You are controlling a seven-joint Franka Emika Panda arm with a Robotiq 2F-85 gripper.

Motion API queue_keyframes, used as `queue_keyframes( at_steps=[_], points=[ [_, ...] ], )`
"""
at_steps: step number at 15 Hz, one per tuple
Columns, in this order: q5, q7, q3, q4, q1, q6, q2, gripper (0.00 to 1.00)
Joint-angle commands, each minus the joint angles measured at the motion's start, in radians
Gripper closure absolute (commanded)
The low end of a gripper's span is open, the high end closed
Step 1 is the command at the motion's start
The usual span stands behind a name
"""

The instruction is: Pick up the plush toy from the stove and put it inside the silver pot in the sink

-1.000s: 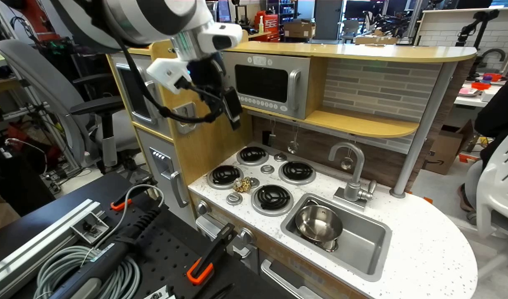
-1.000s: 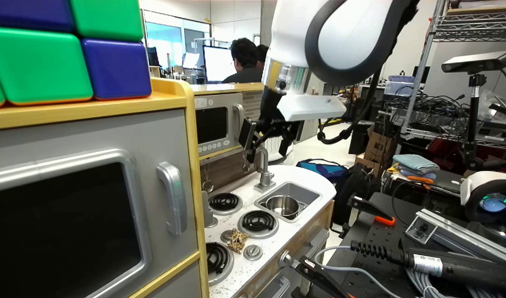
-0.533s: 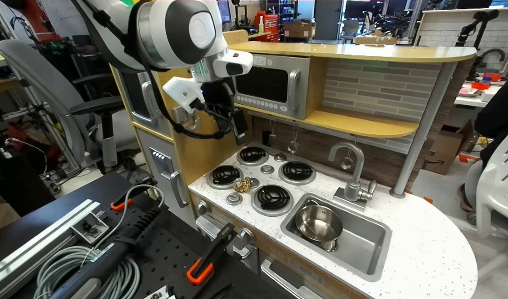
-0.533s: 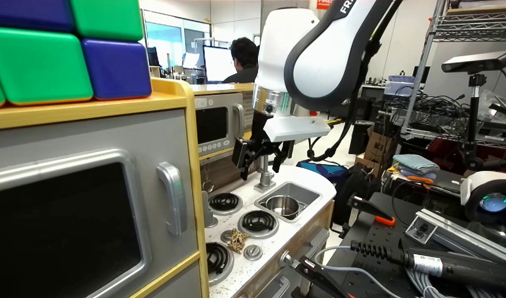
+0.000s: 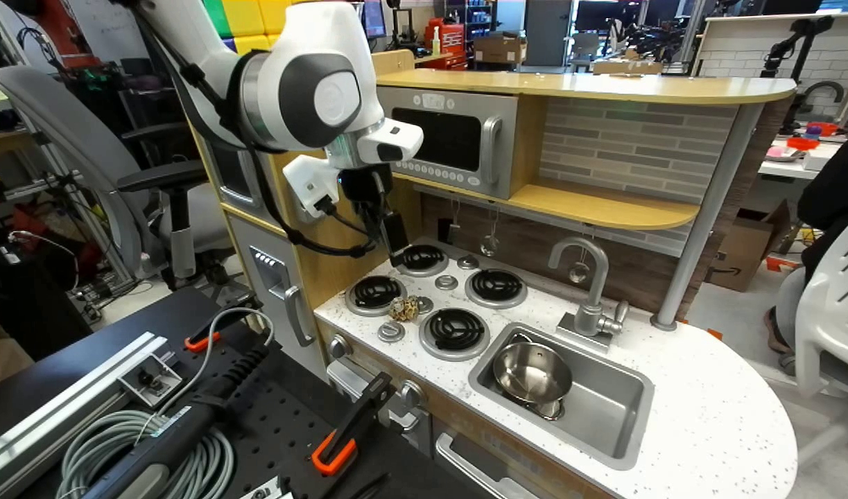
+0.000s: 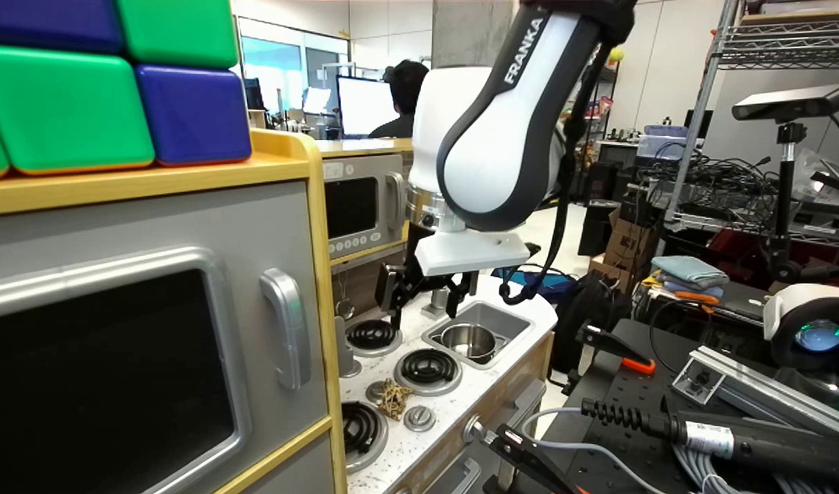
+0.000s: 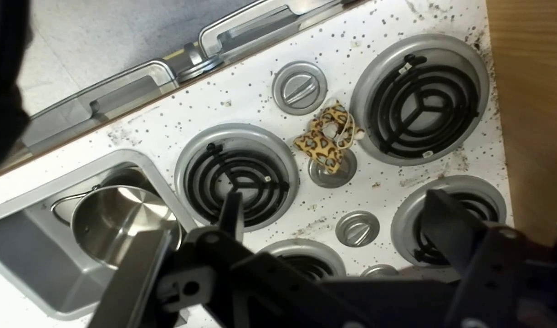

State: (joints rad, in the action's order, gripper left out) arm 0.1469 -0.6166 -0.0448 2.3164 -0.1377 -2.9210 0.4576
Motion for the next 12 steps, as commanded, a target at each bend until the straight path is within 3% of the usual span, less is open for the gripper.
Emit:
queue_keyframes(
  at_steps=[1,4,12],
  points=[
    [-0.105,-0.018,-0.049,-0.123,-0.080,-0.079,0.177,0.00],
    [-0.178,-0.002,-0.066,-0.206,-0.102,-0.062,0.276,0.00],
    [-0.318,-0.012,-0.062,-0.406,-0.083,0.020,0.462,0.00]
  ],
)
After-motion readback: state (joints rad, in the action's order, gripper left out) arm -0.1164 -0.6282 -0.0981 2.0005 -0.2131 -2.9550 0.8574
